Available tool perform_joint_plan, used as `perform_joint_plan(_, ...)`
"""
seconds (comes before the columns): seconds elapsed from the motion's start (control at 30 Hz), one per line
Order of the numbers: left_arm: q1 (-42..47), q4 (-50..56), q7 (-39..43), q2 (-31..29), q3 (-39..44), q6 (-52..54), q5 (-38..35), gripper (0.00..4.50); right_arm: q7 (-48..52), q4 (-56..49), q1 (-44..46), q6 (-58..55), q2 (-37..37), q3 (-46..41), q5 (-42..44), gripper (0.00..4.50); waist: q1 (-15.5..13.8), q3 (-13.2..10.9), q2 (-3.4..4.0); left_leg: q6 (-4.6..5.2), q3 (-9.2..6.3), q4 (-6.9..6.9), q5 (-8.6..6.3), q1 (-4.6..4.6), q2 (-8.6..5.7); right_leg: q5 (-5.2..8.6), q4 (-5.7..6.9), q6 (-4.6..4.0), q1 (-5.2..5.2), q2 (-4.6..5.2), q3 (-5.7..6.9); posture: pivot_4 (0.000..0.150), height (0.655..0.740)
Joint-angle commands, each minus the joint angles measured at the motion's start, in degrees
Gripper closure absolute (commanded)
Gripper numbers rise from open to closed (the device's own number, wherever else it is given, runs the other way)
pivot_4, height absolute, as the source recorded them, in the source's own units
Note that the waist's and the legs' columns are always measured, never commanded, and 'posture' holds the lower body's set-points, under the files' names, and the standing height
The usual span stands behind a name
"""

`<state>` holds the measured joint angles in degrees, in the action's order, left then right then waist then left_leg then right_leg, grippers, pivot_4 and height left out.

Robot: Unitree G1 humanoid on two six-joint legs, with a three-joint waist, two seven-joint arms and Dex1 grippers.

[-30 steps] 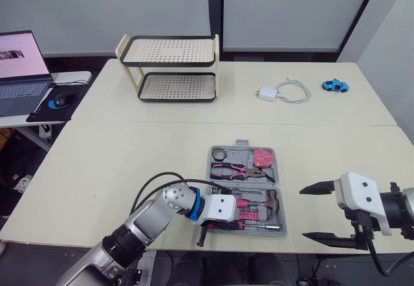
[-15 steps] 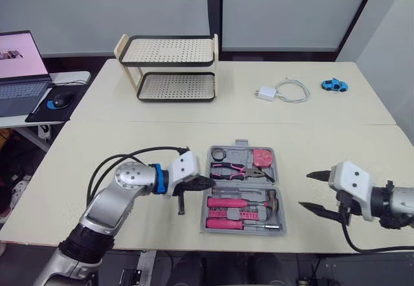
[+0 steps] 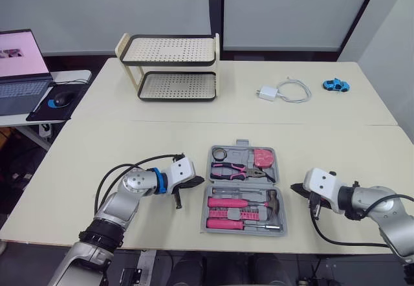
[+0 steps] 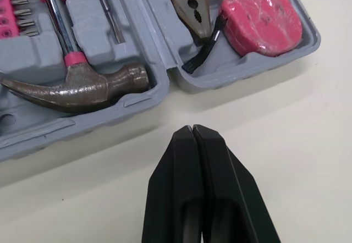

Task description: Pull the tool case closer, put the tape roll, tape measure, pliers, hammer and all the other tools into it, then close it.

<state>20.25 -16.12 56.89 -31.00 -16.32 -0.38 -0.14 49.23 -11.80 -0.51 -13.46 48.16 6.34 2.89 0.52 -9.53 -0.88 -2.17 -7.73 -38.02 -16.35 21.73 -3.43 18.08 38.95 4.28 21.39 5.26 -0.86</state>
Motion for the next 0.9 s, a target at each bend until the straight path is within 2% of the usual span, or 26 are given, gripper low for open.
perform_joint_plan(0.03, 0.93, -0.89, -0.5, 1.04, -0.65, -2.58, 1.17, 4.5, 0.47, 1.45, 2.31, 1.95, -1.14, 1.39, -1.23, 4.45, 0.06, 0.0, 0.01, 0.0, 0.01, 0.0, 0.0, -0.01, -0.01, 0.0, 0.0, 0.0, 0.0, 0.0, -0.01, 0.15, 0.74)
perform_joint_plan(0.43, 2.83, -5.56, -2.44, 3.06, -1.18, -5.8, 4.0, 4.5, 0.72, 10.01, 8.43, 4.77, -5.77, 5.44, -4.57, 4.45, 0.65, 0.01, 0.02, -0.01, -0.02, -0.01, 0.01, -0.01, -0.01, 0.0, 0.03, 0.0, 0.01, 0.0, 0.01, 0.15, 0.74)
perform_joint_plan(0.9, 0.43, -0.21, 0.2, 4.2, -2.36, -2.81, 2.42, 4.5, 3.09, 10.36, 9.27, 4.84, -7.63, 7.23, -4.45, 4.45, 0.7, 0.03, 0.04, -0.01, -0.02, -0.01, 0.01, 0.0, -0.03, 0.0, 0.03, 0.0, 0.02, 0.01, 0.0, 0.15, 0.74)
